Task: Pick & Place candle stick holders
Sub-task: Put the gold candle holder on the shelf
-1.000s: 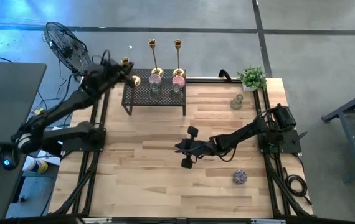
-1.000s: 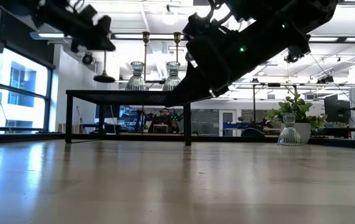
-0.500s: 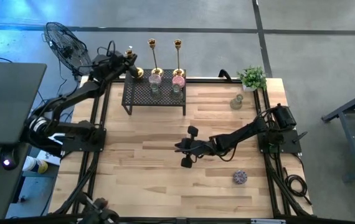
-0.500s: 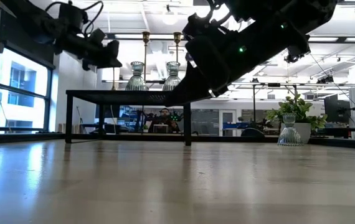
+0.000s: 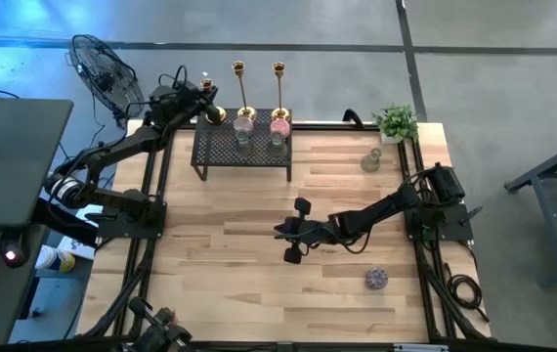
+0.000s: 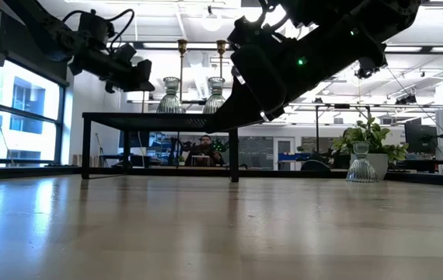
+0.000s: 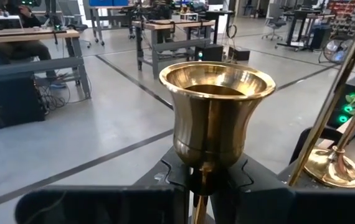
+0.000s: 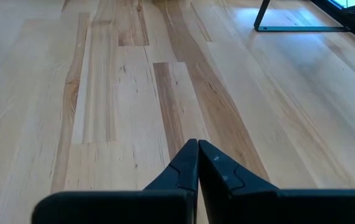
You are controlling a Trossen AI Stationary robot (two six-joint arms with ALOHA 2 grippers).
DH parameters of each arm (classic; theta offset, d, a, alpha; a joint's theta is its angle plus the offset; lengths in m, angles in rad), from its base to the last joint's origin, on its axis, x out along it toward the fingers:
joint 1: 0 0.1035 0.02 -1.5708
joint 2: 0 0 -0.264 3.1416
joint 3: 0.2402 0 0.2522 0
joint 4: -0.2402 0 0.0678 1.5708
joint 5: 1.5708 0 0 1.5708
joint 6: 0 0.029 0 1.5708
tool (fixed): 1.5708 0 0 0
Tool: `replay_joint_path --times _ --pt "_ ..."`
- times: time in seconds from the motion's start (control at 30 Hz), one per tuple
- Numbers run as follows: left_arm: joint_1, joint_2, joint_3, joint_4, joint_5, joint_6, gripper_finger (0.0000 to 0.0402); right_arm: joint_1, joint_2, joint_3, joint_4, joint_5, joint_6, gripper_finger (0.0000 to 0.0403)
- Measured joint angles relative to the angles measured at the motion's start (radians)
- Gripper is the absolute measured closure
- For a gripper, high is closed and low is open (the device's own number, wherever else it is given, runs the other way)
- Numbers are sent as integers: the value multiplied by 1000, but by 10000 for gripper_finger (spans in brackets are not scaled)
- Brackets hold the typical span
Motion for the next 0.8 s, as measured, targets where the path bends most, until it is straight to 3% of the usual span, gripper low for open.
replay_joint_path --times 0.43,0.8 --pt "0 -2 0 -24 26 -7 324 0 0 0 0 -1 0 401" --pt "0 -32 0 -68 38 -5 241 0 0 0 -1 -1 0 402"
